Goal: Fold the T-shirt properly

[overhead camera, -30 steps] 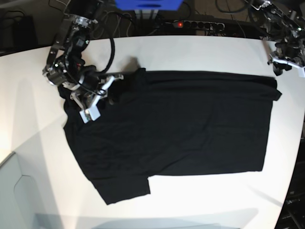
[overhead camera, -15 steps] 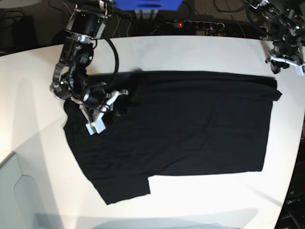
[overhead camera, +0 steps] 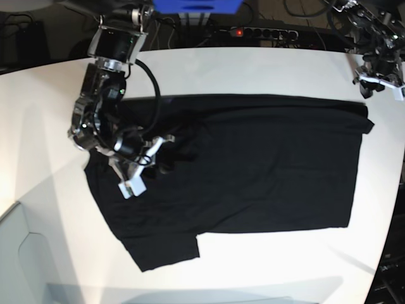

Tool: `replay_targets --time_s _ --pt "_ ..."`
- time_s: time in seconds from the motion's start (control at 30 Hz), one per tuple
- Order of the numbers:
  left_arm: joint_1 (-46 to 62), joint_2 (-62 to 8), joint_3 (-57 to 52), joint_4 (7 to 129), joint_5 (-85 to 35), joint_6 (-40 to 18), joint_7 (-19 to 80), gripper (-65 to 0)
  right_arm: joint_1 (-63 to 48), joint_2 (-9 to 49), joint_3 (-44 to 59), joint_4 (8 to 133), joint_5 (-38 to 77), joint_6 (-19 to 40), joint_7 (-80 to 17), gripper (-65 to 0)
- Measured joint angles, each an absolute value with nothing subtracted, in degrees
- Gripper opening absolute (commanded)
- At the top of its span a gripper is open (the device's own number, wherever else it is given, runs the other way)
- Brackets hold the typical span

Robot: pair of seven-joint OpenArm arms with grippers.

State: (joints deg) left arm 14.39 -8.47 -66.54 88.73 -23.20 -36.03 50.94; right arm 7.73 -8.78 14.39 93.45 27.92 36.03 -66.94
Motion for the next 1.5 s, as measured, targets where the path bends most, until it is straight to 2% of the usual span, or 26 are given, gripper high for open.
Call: replay_targets --time_s 0.17,0.4,0.9,0.93,1.13,1.23,1.5 --pt "14.4 -8.4 -66.5 88.7 -23.2 -36.0 50.9 -36.6 8.6 -8.8 13.9 90.7 28.1 36.0 -66.5 -65.0" --pt "14.4 -8.4 -66.5 88.7 -23.2 -36.0 50.9 -36.6 9.0 -8.8 13.8 85.2 27.7 36.0 -61.1 -65.0" --pt "15.0 -8.4 -66.5 88.7 -23.2 -36.0 50.9 -36.6 10.3 -8.8 14.0 85.1 27.8 36.0 -55.1 -65.0" --pt "15.0 -8.4 -66.5 88.7 -23.2 -36.0 50.9 -36.6 10.2 -8.7 14.0 85.1 27.8 36.0 -55.4 -63.7" --pt "15.0 -8.4 -66.5 88.7 -23.2 -36.0 50.9 -36.6 10.7 -8.7 14.1 85.1 27.8 36.0 -55.2 -41.1" --pt "15.0 -8.4 -66.5 88.7 -23.2 -36.0 50.9 -36.6 10.7 -8.7 14.1 85.1 27.8 36.0 -55.5 -33.3" --pt "15.1 -7.4 -66.5 89.2 -23.2 -36.2 51.2 -36.6 9.4 -8.8 14.1 86.5 27.8 36.0 -55.5 -32.3"
